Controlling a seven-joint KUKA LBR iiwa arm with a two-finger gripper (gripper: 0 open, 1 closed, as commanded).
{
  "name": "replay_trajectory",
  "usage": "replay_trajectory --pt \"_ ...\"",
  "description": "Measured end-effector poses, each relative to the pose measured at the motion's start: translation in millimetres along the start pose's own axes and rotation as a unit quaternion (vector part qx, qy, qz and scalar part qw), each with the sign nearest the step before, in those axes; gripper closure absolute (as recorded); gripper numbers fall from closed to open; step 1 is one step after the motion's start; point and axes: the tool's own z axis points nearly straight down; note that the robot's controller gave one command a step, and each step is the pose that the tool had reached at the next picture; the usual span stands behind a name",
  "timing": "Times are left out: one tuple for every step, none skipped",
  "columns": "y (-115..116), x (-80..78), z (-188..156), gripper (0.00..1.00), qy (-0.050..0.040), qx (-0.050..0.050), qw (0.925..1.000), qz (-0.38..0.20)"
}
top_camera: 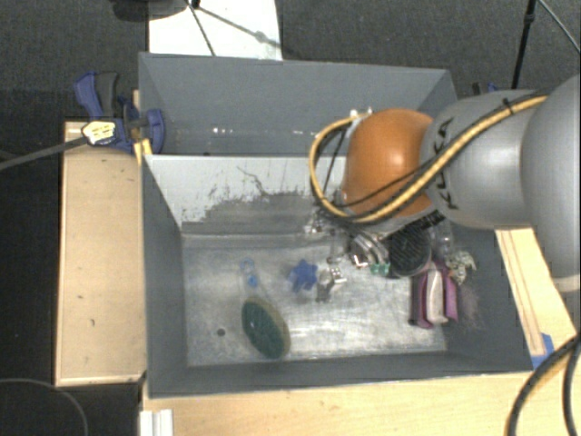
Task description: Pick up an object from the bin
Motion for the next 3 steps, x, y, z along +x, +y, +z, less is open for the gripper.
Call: replay_trajectory --pt "23.8 1.1 28.6 0.00 -0.0022 -0.001 1.0000 -0.010" --pt "15.4 10.6 27.1 0.00 -0.0034 -0.002 0.9979 0.064" --pt "15.6 8.7 24.6 1.00 -0.0063 -0.002 0.9979 0.065"
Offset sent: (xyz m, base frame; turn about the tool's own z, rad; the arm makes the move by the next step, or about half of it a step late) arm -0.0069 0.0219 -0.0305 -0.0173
